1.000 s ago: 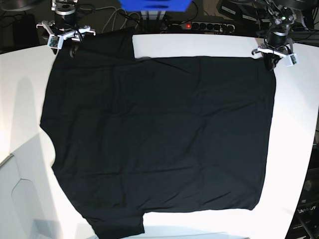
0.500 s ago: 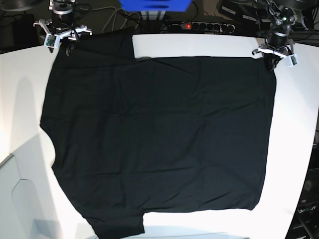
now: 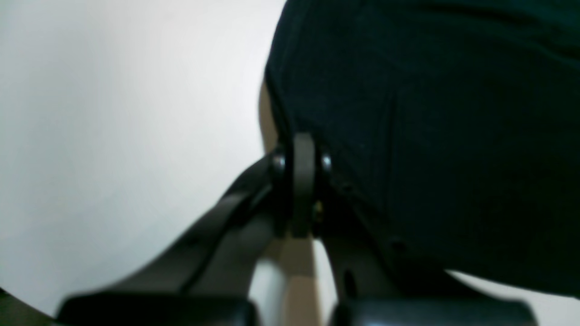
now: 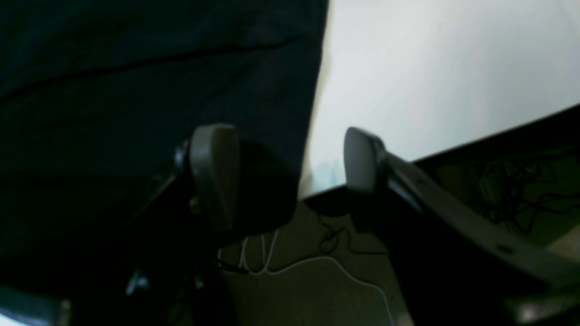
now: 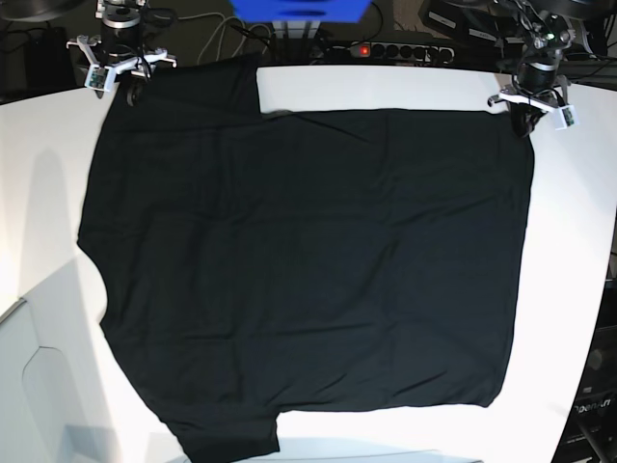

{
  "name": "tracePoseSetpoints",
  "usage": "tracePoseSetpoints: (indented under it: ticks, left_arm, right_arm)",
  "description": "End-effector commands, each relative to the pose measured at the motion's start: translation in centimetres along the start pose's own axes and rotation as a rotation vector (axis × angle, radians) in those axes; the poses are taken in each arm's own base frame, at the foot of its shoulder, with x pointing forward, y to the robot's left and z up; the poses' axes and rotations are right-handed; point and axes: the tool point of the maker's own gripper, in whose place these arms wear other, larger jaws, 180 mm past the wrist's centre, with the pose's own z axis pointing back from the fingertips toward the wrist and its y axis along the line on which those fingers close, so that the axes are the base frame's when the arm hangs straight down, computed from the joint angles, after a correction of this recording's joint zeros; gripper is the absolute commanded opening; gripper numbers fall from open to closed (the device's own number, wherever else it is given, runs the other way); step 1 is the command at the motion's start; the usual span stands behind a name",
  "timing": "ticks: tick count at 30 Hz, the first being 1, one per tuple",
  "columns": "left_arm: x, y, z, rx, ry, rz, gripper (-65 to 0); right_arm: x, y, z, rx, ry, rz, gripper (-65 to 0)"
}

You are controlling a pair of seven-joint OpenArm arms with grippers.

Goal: Fold the T-shirt properly
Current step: 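Close both grippers on the shirt's shoulder corners, then lift the shoulder edge with both grippers and pull it across the shirt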

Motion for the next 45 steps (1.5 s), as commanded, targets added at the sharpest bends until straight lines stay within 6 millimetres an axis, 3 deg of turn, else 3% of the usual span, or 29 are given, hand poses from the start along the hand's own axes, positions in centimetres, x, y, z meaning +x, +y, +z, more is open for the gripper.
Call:
tracePoseSetpoints:
  ticks: [1,4,10,18,23,31,38,45]
  left_arm:
    - [-0.6,0.5,0.4,0.013,0.037,-0.023,-64.9]
    - [-0.6,0.5,0.4,0.013,0.037,-0.023,-64.9]
    - [-0.8,0.6,0.6,0.015,0.043,-0.026,-64.9]
    - [-0.8,0.6,0.6,0.015,0.043,-0.026,-64.9]
    - [-0.7,1.1,0.9,0.029,0.038,-0.025,-64.9]
    - [2.7,2.5,2.6,0.087,-0.045,-0.066,-64.9]
    - [4.2,2.0,3.3,0.086,-0.077,-0.106,-64.9]
    - [5.0,1.2,3.4,0.079,-0.105,-0.111,-64.9]
  right_arm:
    - [0.3,1.0,0.4,0.067,-0.014,0.008,-28.5]
    - [-0.1,2.7,0.6,0.155,0.007,0.008,-33.5]
    - [-1.1,3.0,0.1,0.164,0.082,0.014,-45.0]
    - [0.1,0.7,-0.3,0.099,0.056,0.016,-65.0]
    - [1.4,-0.8,-0.2,0.052,0.017,0.015,-65.0]
    - [4.9,-0.5,0.4,0.054,-0.069,0.043,-65.0]
    - [7.9,-0.3,1.3,0.074,-0.160,-0.021,-65.0]
    - [9.2,0.6,0.9,0.096,-0.196,-0.030,-65.0]
